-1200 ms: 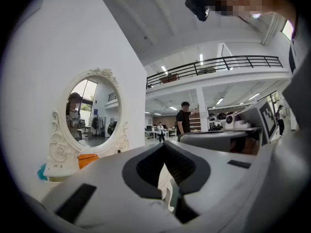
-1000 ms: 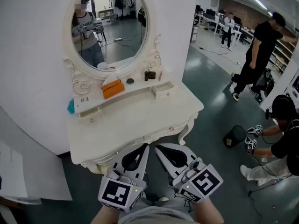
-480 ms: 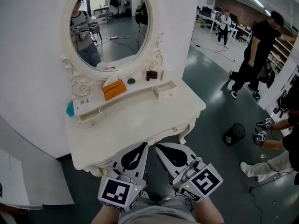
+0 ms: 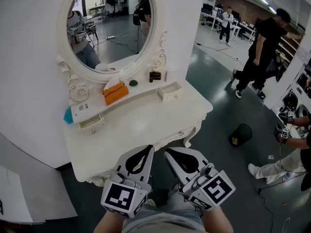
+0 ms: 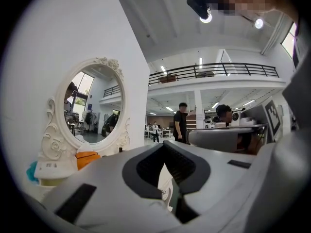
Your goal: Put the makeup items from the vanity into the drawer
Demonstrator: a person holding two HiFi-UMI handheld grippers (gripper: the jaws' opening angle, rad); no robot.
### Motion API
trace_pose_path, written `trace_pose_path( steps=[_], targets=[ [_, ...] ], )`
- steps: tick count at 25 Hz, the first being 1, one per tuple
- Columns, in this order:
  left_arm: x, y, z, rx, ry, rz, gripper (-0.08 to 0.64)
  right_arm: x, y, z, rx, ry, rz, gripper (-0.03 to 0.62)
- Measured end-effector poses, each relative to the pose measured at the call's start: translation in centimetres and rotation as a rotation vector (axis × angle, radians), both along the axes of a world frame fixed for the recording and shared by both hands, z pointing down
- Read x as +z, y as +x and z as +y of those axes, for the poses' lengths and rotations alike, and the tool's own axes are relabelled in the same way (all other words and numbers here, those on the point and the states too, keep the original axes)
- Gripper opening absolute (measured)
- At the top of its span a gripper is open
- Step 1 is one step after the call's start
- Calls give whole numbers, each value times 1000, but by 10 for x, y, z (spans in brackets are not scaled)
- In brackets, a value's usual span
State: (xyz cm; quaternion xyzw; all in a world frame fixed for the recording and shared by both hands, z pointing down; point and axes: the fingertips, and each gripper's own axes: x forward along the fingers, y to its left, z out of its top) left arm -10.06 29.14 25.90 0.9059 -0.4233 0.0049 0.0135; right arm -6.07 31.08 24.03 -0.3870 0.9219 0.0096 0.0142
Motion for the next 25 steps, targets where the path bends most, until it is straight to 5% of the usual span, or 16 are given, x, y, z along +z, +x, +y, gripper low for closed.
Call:
trace_pose_path(
  steps=[25],
  targets=[
    [10, 115, -136, -148, -27, -5, 40, 10, 107, -146, -180, -30, 13, 12]
  ],
)
